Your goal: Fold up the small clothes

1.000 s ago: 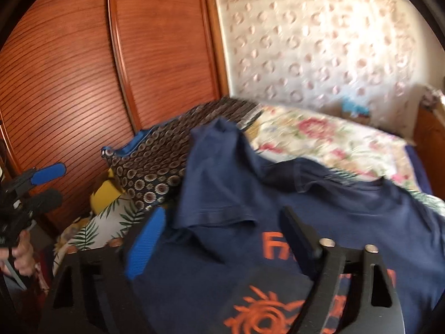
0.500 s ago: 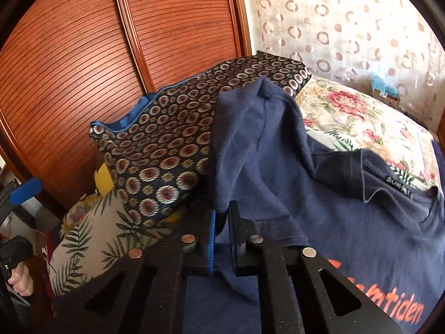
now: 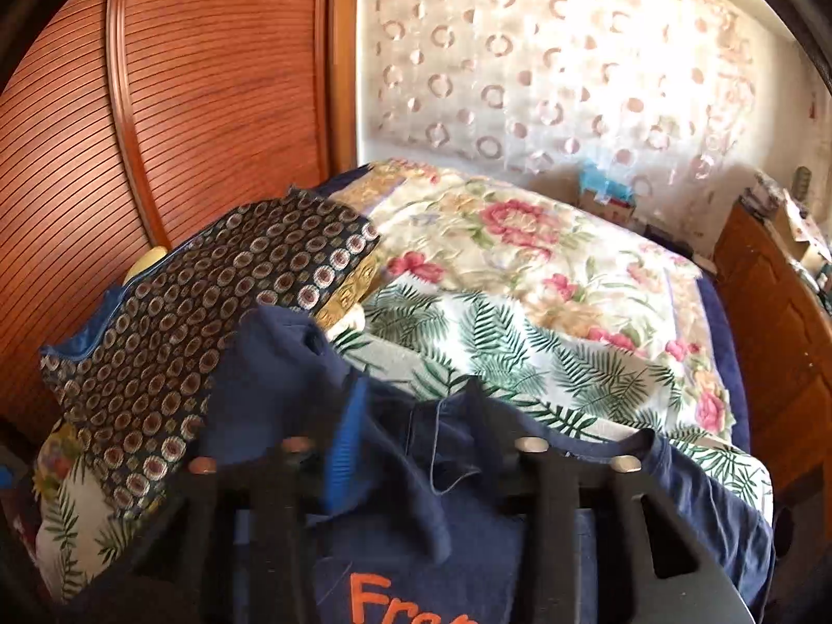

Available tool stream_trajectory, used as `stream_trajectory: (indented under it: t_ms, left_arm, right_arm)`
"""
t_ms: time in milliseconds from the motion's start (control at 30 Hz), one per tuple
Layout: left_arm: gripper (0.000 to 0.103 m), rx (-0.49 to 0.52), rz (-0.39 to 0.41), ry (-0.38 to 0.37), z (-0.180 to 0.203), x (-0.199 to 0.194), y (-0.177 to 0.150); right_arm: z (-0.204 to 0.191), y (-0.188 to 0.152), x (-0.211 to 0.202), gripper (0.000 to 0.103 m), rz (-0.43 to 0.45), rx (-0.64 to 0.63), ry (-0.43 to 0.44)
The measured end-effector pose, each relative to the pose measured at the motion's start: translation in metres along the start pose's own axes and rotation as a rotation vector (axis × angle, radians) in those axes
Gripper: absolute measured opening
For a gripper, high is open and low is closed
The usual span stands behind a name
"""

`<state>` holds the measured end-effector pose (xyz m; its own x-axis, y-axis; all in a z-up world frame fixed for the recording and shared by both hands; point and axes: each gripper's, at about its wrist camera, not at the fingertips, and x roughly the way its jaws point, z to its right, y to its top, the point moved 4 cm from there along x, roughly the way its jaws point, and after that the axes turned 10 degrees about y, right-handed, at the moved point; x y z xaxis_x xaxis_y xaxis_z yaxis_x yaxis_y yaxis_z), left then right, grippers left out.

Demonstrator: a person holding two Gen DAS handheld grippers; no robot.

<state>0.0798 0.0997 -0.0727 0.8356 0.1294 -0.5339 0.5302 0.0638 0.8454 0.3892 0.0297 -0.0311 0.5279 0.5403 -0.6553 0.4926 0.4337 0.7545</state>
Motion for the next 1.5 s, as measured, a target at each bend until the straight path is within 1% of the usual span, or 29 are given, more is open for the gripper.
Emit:
stream_trajectory:
  t_ms: [67, 167, 200, 233, 300, 367, 433, 567, 600, 667, 700, 767, 867, 933, 1000, 1133, 1200, 1267, 1333, 1367, 1433, 1500]
  left_arm:
    - [0.079, 0.009, -0.004, 0.0, 0.003, 0.002, 0.0]
    - [0.079, 0.018, -0.01, -0.004, 0.008, 0.005, 0.0]
    - [0.079, 0.021, -0.012, -0.005, 0.011, 0.006, 0.0]
    - [0.079, 0.025, -0.018, -0.007, 0.014, 0.007, 0.0]
    - [0.079, 0.033, -0.027, -0.013, 0.019, 0.01, -0.001]
    - [0.079, 0.045, -0.039, -0.015, 0.025, 0.014, -0.003]
    - [0.079, 0.052, -0.052, -0.02, 0.03, 0.019, -0.005]
    - [0.079, 0.064, -0.075, -0.035, 0.042, 0.027, -0.006]
    - [0.079, 0.071, -0.079, -0.038, 0.046, 0.03, -0.005]
    - [0.079, 0.081, -0.092, -0.044, 0.052, 0.036, -0.005]
    - [0.079, 0.089, -0.105, -0.045, 0.056, 0.04, -0.006]
    - [0.079, 0.103, -0.12, -0.047, 0.062, 0.047, -0.006]
    - [0.079, 0.135, -0.16, -0.051, 0.073, 0.06, -0.008]
    - [0.079, 0.162, -0.188, -0.042, 0.081, 0.069, -0.01]
    - [0.079, 0.183, -0.207, -0.042, 0.086, 0.075, -0.012]
    - [0.079, 0.197, -0.233, -0.054, 0.094, 0.084, -0.012]
    - [0.079, 0.205, -0.244, -0.056, 0.097, 0.087, -0.012]
    - [0.079, 0.219, -0.255, -0.053, 0.101, 0.091, -0.014]
    - [0.079, 0.234, -0.268, -0.048, 0.104, 0.096, -0.015]
    - [0.079, 0.241, -0.274, -0.047, 0.105, 0.098, -0.016]
    - [0.079, 0.261, -0.3, -0.046, 0.109, 0.103, -0.02]
    - [0.081, 0.265, -0.305, -0.054, 0.11, 0.104, -0.021]
  right_arm:
    - [-0.003, -0.005, -0.003, 0.044, 0.01, -0.009, -0.007]
    - [-0.002, -0.021, -0.008, 0.044, 0.02, -0.003, 0.014]
    - [0.001, -0.03, -0.017, 0.044, 0.024, 0.001, 0.025]
    - [-0.006, -0.039, -0.029, 0.044, 0.024, 0.003, 0.035]
    - [-0.007, -0.057, -0.04, 0.044, 0.02, 0.004, 0.05]
    - [-0.008, -0.084, -0.076, 0.044, 0.018, 0.001, 0.056]
    - [-0.001, -0.103, -0.101, 0.044, 0.017, 0.01, 0.057]
    - [0.012, -0.137, -0.128, 0.044, 0.007, 0.041, 0.04]
    - [0.015, -0.145, -0.133, 0.047, 0.001, 0.04, 0.029]
    - [0.021, -0.156, -0.138, 0.05, -0.016, 0.026, -0.007]
    - [0.025, -0.164, -0.139, 0.05, -0.027, 0.024, -0.027]
    - [0.032, -0.172, -0.138, 0.051, -0.049, 0.037, -0.04]
    - [0.041, -0.181, -0.135, 0.051, -0.084, 0.072, -0.062]
    - [0.044, -0.182, -0.13, 0.051, -0.119, 0.078, -0.097]
    - [0.048, -0.179, -0.129, 0.051, -0.125, 0.089, -0.114]
    - [0.047, -0.178, -0.128, 0.051, -0.125, 0.114, -0.101]
    - [0.045, -0.177, -0.127, 0.054, -0.123, 0.117, -0.103]
    - [0.046, -0.178, -0.13, 0.059, -0.114, 0.119, -0.109]
    - [0.05, -0.18, -0.131, 0.072, -0.105, 0.141, -0.118]
    - [0.055, -0.182, -0.132, 0.076, -0.105, 0.169, -0.104]
    - [0.059, -0.187, -0.131, 0.08, -0.101, 0.196, -0.084]
    - [0.055, -0.188, -0.131, 0.082, -0.109, 0.178, -0.101]
